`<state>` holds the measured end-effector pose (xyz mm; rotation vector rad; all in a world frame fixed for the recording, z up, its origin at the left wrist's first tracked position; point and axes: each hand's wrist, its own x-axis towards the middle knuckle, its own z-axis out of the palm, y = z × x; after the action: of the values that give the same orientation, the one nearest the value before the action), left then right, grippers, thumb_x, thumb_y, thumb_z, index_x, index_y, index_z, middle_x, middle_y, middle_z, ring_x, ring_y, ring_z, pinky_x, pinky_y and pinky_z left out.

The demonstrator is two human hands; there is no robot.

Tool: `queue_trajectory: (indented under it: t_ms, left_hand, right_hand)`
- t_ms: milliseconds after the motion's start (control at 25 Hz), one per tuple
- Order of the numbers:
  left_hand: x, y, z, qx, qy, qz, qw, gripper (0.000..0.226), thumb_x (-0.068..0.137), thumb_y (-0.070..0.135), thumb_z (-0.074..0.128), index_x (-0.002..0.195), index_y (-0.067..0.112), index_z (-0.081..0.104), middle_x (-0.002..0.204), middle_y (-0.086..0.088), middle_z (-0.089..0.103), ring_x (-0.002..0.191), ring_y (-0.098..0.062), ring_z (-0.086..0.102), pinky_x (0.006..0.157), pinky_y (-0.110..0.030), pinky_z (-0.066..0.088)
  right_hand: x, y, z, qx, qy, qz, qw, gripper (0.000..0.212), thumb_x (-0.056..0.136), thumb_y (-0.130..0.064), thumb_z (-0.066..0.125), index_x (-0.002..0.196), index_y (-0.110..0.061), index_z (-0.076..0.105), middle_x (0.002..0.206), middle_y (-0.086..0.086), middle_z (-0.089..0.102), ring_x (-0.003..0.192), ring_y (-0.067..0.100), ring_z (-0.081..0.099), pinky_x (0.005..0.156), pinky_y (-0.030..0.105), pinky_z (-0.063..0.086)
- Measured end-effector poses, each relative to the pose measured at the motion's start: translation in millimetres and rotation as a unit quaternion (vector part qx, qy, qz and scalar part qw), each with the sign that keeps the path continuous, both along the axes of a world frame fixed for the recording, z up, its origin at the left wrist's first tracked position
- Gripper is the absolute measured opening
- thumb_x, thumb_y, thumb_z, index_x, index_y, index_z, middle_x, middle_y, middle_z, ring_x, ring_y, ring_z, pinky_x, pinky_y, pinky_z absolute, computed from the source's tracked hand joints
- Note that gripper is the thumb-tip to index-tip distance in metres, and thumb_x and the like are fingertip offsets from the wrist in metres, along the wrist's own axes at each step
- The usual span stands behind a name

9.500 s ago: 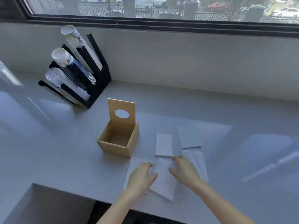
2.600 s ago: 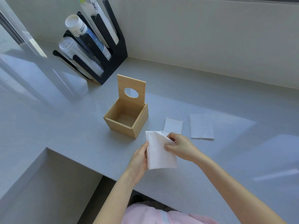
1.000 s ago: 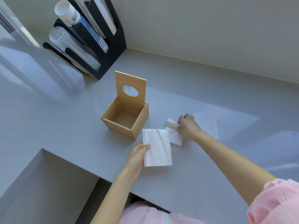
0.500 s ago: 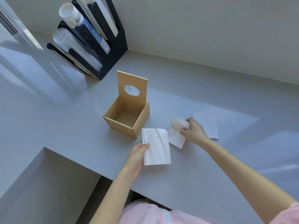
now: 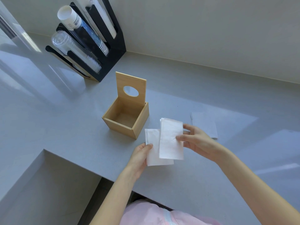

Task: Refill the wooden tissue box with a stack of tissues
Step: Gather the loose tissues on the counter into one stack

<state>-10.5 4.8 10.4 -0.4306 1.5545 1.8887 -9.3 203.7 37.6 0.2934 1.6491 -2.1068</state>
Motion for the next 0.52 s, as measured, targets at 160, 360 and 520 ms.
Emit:
queue_trajectory:
  t_ms: [160, 360, 520]
  left_hand:
    - [2.5, 3.1, 3.1, 0.004, 0.009, -0.030, 1.000, 0.028, 0.094, 0.022, 0.045, 0.110, 0.009, 0.064, 0.097, -0.008, 0.070, 0.081, -0.017, 0.066, 0.066, -0.026, 0.053]
    - [5.7, -0.3, -0.5, 0.021, 0.008, -0.027, 0.999, 0.034, 0.098, 0.023, 0.032, 0.100, 0.016, 0.065, 0.097, -0.006, 0.070, 0.084, -0.016, 0.068, 0.072, -0.031, 0.053]
    - [6.4, 1.2, -1.6, 0.021, 0.011, -0.035, 0.999, 0.027, 0.097, 0.025, 0.040, 0.099, 0.015, 0.065, 0.090, -0.001, 0.073, 0.077, -0.012, 0.071, 0.063, -0.024, 0.056]
  right_hand:
    - [3.3, -29.3, -20.2, 0.091, -0.029, 0.026, 0.995, 0.030, 0.085, 0.007, 0.054, 0.107, -0.014, 0.055, 0.092, 0.000, 0.069, 0.082, 0.013, 0.067, 0.074, 0.022, 0.056]
    - [4.1, -38.1, -27.4, 0.213, -0.033, 0.019, 0.976, 0.032, 0.083, 0.003, 0.055, 0.111, -0.010, 0.052, 0.093, 0.003, 0.065, 0.082, 0.016, 0.063, 0.069, 0.021, 0.052]
    - [3.6, -40.3, -27.1, 0.290, -0.010, 0.017, 0.957, 0.030, 0.081, -0.003, 0.056, 0.108, -0.015, 0.053, 0.092, 0.003, 0.062, 0.085, 0.019, 0.058, 0.078, 0.031, 0.047]
